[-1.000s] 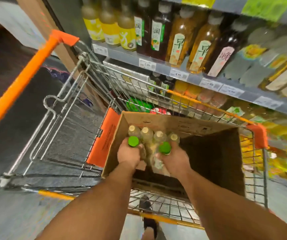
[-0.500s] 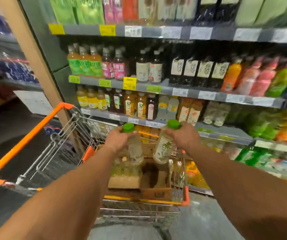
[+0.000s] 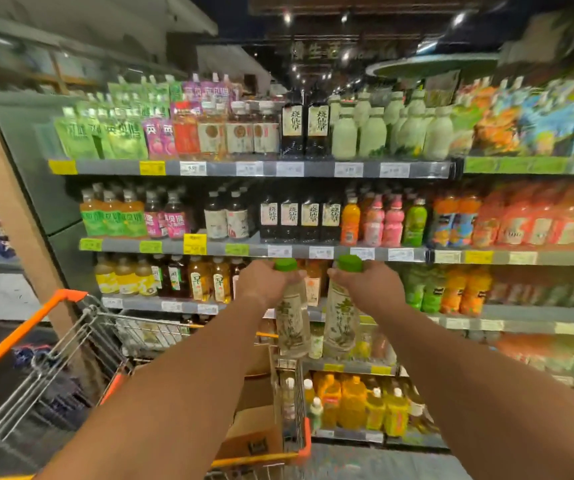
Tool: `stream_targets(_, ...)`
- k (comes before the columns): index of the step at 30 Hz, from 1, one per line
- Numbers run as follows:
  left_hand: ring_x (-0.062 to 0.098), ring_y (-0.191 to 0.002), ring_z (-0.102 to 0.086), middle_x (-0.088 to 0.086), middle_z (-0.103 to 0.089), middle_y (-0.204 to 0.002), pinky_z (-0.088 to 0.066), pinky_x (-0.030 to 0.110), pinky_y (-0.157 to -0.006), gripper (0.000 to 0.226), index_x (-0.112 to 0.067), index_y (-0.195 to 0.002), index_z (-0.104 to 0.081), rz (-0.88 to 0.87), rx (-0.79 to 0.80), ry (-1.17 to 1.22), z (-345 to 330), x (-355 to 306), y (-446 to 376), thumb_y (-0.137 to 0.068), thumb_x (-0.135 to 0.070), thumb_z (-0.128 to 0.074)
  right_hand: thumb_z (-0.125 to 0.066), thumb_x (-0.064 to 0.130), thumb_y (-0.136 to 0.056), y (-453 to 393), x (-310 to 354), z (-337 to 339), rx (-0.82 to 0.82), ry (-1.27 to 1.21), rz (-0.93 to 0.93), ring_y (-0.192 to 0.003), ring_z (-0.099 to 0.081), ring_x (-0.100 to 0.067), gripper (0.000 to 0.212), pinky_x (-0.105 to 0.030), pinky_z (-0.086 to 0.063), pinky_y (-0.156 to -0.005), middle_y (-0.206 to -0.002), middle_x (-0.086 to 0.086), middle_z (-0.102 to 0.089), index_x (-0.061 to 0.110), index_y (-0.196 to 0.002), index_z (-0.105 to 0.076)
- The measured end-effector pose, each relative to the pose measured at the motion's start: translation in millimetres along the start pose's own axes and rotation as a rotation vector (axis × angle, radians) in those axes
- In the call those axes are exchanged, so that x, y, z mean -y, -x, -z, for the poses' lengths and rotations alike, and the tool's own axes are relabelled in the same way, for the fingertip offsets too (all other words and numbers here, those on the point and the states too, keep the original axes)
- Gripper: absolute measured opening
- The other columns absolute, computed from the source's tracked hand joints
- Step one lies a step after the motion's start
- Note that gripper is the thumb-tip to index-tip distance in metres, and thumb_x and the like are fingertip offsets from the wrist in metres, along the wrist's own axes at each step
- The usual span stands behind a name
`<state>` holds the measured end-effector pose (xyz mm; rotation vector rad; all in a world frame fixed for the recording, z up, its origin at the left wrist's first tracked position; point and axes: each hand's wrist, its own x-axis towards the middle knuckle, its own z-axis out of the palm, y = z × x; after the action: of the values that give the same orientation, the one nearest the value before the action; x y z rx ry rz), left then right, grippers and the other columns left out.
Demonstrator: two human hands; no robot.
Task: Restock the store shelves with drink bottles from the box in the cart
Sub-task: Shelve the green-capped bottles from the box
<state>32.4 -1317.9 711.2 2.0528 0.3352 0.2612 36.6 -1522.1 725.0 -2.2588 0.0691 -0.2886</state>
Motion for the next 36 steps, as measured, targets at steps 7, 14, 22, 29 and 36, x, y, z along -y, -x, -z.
stream_targets(7,0.020,-0.088,-0.065,-0.001,-0.069,-0.100,-0.056,0.037,-0.079,0.059,-0.024,-0.105,-0.065,0.033,0.012,-0.051,-48.5,-2.0,-36.0,-0.063,-0.063,-0.076,-0.061,0.076,-0.061,-31.7,-37.4,-18.4,-0.028,0.066,-0.096,-0.063,-0.055,-0.008,0.052,-0.026,-0.045,-0.055,-0.068,0.012,-0.059,0.026,-0.075,-0.056)
stream_targets(14,0.022,-0.080,-0.060,-0.001,-0.063,-0.088,-0.052,0.031,-0.070,0.049,-0.022,-0.085,-0.056,0.015,0.073,-0.197,-98.3,2.0,-70.6,-0.067,-0.065,-0.071,-0.060,0.067,-0.071,-65.1,-80.7,-37.8,-0.080,0.087,-0.126,-0.061,-0.052,-0.005,0.038,-0.022,-0.039,-0.051,-0.063,0.015,-0.057,0.029,-0.069,-0.056)
stream_targets(22,0.016,-0.072,-0.055,-0.013,-0.055,-0.072,-0.040,0.024,-0.062,0.037,-0.031,-0.075,-0.056,0.000,0.039,-0.108,-172.2,14.5,-103.5,-0.067,-0.062,-0.074,-0.055,0.073,-0.074,-122.4,-142.1,-56.0,-0.194,0.115,-0.130,-0.068,-0.048,-0.014,0.065,-0.028,-0.036,-0.057,-0.064,0.019,-0.048,0.020,-0.111,-0.063)
stream_targets(29,0.016,-0.078,-0.062,-0.011,-0.068,-0.076,-0.052,0.032,-0.073,0.023,-0.034,-0.077,-0.067,-0.062,-0.087,0.010,-255.4,26.7,-143.0,-0.071,-0.054,-0.076,-0.057,0.073,-0.074,-177.3,-217.1,-66.0,-0.242,-0.032,-0.084,-0.076,-0.052,-0.013,0.071,-0.027,-0.037,-0.061,-0.071,0.020,-0.049,0.026,-0.128,-0.055)
stream_targets(36,0.015,-0.084,-0.063,-0.013,-0.068,-0.084,-0.054,0.037,-0.081,0.023,-0.040,-0.082,-0.068,-0.038,-0.194,0.036,-301.1,48.0,-191.6,-0.068,-0.055,-0.077,-0.060,0.071,-0.072,-245.0,-245.0,-86.7,-0.164,-0.164,0.000,-0.091,-0.060,-0.013,0.063,-0.031,-0.051,-0.077,-0.086,0.022,-0.062,0.037,-0.124,-0.051)
